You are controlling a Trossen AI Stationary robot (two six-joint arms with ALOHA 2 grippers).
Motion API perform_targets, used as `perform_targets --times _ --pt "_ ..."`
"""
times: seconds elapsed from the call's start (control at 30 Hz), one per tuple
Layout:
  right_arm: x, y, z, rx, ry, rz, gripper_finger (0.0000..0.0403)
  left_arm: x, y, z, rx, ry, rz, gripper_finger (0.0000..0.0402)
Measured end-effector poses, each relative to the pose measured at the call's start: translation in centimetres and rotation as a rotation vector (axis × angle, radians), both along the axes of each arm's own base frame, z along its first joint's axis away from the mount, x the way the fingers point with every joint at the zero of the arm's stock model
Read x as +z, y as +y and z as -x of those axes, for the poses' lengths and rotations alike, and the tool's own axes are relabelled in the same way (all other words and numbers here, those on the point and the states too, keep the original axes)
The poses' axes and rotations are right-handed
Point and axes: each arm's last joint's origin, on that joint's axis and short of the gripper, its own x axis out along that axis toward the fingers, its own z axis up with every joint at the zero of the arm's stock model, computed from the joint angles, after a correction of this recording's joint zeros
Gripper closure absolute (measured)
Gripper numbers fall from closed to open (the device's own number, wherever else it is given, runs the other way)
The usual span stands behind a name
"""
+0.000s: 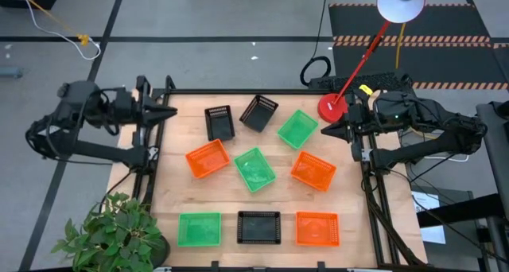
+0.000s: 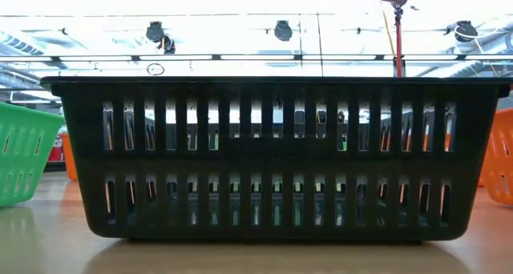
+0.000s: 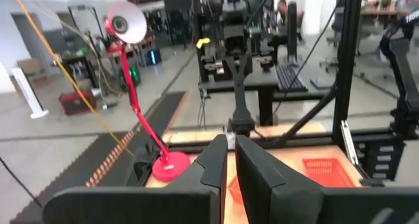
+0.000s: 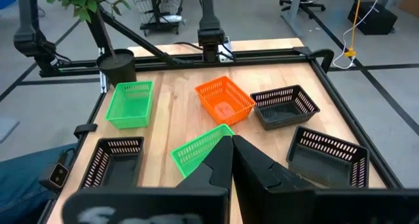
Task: Stack baskets by color
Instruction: Stack the top green bin on top of the bottom green bin
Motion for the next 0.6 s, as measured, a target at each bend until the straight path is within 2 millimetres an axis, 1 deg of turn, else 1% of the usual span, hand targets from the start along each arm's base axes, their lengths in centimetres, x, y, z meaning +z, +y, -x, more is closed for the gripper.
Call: perform_targets --times 0.1,0.2,0.3,0.4,0.5,0.6 --pt "0.0 0.0 0.0 0.000 0.005 0.000 0.0399 1.5 -0.1 -1.2 -0.006 0.050 0.041 0.0366" --pt "-0.3 0.0 0.0 0.000 0.031 0.000 0.0399 1.8 -0.7 -2.8 -0.051 0.110 0.089 0.0366" --pt "-0.5 0.0 -0.2 -0.006 0.049 -0.013 0.0399 1.0 -1.8 -4.7 -0.116 0.178 0.076 0.0366" --pt "-1.4 0.0 -0.6 -0.020 0.069 -0.041 0.0399 -0.5 -3.0 -6.7 -0.137 0.256 0.057 0.0366" --pt "-2.8 0.0 -1.5 -0.040 0.068 -0.062 0.0399 -2.1 -4.4 -8.6 -0.114 0.325 0.014 0.0366" --pt "-5.0 -0.2 -2.6 -0.092 0.080 -0.050 0.0399 -4.0 -5.5 -10.2 -0.072 0.378 -0.046 0.0366"
